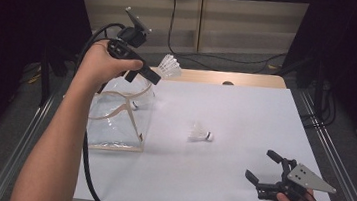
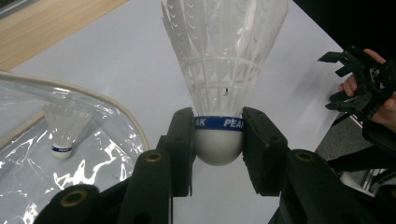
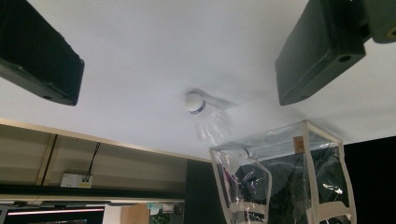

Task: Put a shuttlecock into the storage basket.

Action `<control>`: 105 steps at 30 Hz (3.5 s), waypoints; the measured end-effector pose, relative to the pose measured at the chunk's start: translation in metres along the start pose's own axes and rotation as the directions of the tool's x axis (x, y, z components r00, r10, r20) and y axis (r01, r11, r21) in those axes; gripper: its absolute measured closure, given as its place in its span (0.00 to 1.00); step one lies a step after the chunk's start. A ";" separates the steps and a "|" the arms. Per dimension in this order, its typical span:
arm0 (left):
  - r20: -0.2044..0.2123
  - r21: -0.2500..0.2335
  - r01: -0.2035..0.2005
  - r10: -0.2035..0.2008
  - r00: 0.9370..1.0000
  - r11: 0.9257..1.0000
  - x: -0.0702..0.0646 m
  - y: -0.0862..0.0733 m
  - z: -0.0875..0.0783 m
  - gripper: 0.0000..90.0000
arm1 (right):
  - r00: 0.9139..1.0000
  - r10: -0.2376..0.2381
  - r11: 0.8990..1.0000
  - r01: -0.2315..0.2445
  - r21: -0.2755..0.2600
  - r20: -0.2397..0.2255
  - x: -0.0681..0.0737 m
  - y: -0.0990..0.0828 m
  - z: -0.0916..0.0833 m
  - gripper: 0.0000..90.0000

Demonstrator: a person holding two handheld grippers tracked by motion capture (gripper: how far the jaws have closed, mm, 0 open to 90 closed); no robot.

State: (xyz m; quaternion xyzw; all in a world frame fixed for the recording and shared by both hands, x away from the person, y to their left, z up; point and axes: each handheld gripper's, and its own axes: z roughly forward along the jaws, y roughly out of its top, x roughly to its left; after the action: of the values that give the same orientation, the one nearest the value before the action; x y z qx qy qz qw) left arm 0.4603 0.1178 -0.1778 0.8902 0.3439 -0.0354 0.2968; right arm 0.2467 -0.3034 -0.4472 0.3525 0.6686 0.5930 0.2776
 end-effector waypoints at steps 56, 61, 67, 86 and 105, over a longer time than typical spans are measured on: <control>-0.077 -0.031 0.073 -0.075 0.994 0.997 0.023 -0.015 -0.023 0.73 | 1.000 -0.001 1.000 0.001 0.001 0.004 0.000 0.000 -0.001 0.01; -0.092 -0.033 0.084 -0.087 0.992 0.996 0.026 -0.017 -0.025 0.73 | 1.000 -0.001 1.000 0.001 0.003 0.003 0.000 0.000 0.000 0.01; -0.105 -0.034 0.102 -0.105 0.989 0.994 0.030 -0.020 -0.025 0.73 | 1.000 -0.001 1.000 0.001 0.003 0.001 0.000 0.000 0.000 0.01; -0.149 -0.040 0.153 -0.158 0.976 0.987 0.048 -0.033 -0.024 0.73 | 1.000 0.002 1.000 -0.002 0.004 0.001 0.000 0.000 0.000 0.01; -0.180 -0.061 0.179 -0.188 0.965 0.982 0.056 -0.040 -0.028 0.73 | 1.000 0.001 1.000 -0.001 0.005 0.001 0.000 0.000 0.000 0.01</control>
State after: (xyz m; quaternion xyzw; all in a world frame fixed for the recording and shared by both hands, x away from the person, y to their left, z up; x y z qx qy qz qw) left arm 0.4736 0.1906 -0.1899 0.8471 0.4517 0.0280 0.2787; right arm 0.2466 -0.3031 -0.4471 0.3538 0.6697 0.5913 0.2770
